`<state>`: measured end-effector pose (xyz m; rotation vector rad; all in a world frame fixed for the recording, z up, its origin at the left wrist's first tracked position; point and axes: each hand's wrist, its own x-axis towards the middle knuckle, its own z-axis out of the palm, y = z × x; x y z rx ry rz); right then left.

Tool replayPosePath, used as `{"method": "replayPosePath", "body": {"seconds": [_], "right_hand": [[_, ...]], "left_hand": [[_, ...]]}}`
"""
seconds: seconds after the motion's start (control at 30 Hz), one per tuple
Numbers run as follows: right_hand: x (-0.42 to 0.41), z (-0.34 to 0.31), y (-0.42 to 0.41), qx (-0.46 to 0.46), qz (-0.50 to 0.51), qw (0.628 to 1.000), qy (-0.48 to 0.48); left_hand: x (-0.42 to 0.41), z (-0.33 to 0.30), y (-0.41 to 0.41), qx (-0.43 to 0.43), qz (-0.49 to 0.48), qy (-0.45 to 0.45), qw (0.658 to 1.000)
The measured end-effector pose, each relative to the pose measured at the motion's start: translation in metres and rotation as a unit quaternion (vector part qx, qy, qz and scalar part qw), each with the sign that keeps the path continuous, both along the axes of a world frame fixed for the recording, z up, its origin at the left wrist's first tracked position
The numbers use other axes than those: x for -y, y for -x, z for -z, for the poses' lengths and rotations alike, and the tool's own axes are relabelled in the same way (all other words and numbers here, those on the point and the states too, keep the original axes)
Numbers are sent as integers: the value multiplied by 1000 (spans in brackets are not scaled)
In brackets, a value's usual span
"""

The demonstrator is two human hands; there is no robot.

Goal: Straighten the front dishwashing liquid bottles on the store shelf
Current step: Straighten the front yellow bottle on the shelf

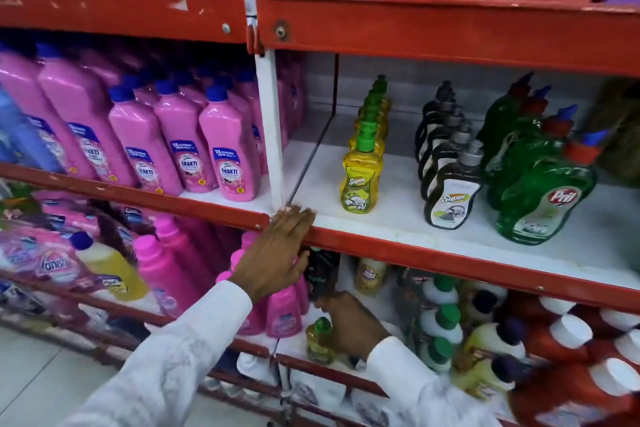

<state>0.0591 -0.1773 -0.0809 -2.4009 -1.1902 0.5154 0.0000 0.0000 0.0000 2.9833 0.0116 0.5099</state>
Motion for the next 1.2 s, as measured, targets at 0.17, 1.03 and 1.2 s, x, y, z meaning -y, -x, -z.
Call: {"method": "replayPosePath", "body": {"seconds": [0.17,1.03,1.2], "right_hand": [[-12,16,9,-4,38,997,69],[15,-263,-48,112,135,943,-282],[-2,-239,-69,104,133,956,-238]], "left_hand": [[-1,4,-4,5,-5,16,1000],[6,15,-4,107,-8,156,982],[9,16,-3,109,-18,165,980]]}}
